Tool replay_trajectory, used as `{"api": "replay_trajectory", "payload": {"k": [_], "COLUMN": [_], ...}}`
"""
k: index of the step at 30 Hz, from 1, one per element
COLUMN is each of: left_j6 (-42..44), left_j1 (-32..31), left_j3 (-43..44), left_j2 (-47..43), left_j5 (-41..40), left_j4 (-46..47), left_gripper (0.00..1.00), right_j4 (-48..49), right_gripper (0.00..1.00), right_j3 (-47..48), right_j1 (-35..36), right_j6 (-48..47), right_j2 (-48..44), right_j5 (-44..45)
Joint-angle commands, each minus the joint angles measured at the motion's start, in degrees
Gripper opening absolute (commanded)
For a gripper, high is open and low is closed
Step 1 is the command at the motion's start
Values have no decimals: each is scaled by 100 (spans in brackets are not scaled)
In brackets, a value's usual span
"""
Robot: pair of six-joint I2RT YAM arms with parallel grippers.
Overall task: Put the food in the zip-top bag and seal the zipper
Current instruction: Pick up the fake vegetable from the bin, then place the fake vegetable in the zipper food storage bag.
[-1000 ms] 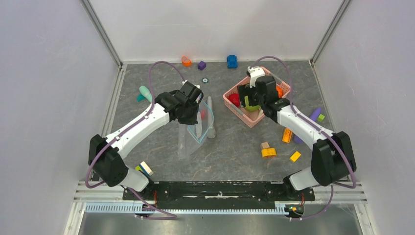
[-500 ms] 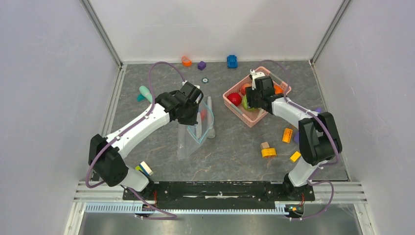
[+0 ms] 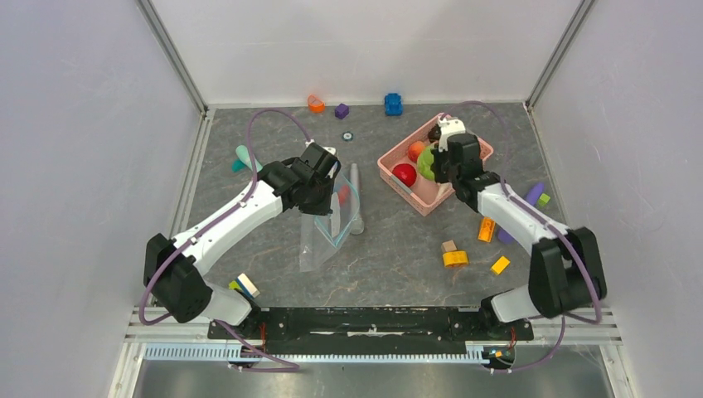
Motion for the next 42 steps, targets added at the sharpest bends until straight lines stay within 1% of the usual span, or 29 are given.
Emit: {"api": "replay_trajectory", "payload": {"k": [1,3,5,12,15,19,22,24,30,37,42], "left_j6": [-68,-77,-79,-89,-86,-88,-77,-60,-26,-21,-16], "left_j1": [32,38,35,38,38,38,38,38,37,38,38], "left_j3": [-53,-61,-70,-88,-118,-123,-123,-121,-99,-113,-114], "left_j2": [-203,-229,-237,-240,-244,-241,-269,-290,-374,-397,-410], "left_j5": [66,40,42,84,121,187,201,198,178,256,282], "left_j4": [167,173,171,173,217,227,231,233,233,252,268], "left_gripper": [2,2,2,2,2,2,2,2,2,2,2], "right_j4": [1002,1183,1377,1967,2122,2154,2059,1980,1924,2415,3151], "right_gripper": [0,0,0,0,0,0,0,0,0,0,0], "right_j3": [-383,-577,-778,-1306,-1411,-1386,-1323,-1315,-1146,-841,-847], "right_j1": [-5,-9,-9,71,295,816,1036,1200,1663,1931,2064], "right_j6": [-226,-319,-410,-404,-492,-783,-1033,-1193,-1328,-623,106], "right_j2": [-1036,-1437,-1810,-2869,-3098,-3193,-3111,-3034,-2643,-2036,-1795], "right_j5": [-18,-335,-939,-4071,-5008,-5704,-6302,-6426,-6179,-5156,-4964]}}
